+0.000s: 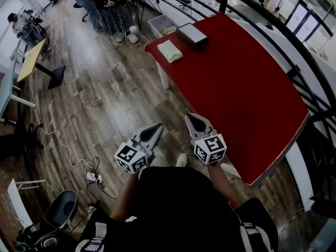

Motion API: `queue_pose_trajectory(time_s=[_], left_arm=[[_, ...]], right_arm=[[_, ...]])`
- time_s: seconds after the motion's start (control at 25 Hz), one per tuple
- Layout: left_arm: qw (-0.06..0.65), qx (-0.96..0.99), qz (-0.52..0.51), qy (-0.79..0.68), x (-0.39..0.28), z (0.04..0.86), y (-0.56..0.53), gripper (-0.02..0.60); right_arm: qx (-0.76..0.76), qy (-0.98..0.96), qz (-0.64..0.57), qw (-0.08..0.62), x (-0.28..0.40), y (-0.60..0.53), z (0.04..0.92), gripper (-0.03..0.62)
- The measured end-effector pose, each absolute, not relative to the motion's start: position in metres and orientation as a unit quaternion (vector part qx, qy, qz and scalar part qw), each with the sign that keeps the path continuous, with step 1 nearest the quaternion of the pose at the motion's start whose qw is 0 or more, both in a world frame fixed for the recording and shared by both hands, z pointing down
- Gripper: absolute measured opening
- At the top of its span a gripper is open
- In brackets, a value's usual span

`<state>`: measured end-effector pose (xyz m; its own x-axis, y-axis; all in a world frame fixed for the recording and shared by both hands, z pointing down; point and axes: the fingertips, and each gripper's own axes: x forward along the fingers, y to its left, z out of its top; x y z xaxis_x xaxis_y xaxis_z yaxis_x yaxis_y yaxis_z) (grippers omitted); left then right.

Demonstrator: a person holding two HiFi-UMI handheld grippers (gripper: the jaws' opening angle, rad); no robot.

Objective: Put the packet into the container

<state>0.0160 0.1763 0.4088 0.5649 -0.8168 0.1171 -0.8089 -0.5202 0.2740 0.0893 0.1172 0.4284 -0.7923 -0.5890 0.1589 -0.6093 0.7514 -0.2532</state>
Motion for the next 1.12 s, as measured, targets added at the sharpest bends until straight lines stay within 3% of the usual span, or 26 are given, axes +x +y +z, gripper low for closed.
queue_pose_trajectory(time_s=[0.48,1.12], left_arm=[[0.171,0.868,-0.026,-0.464,-0.012,0.441,0.071,0.004],[0.191,0.901,-0.015,-0.389,-0.117,0.435,-0.107,0.005]], right_arm=[[0.314,-0.936,0.153,0.035,0.061,0.020,0.452,0.018],[0.370,-0.913,0.165,0.053,-0.030,-0.150,0.441,0.018]])
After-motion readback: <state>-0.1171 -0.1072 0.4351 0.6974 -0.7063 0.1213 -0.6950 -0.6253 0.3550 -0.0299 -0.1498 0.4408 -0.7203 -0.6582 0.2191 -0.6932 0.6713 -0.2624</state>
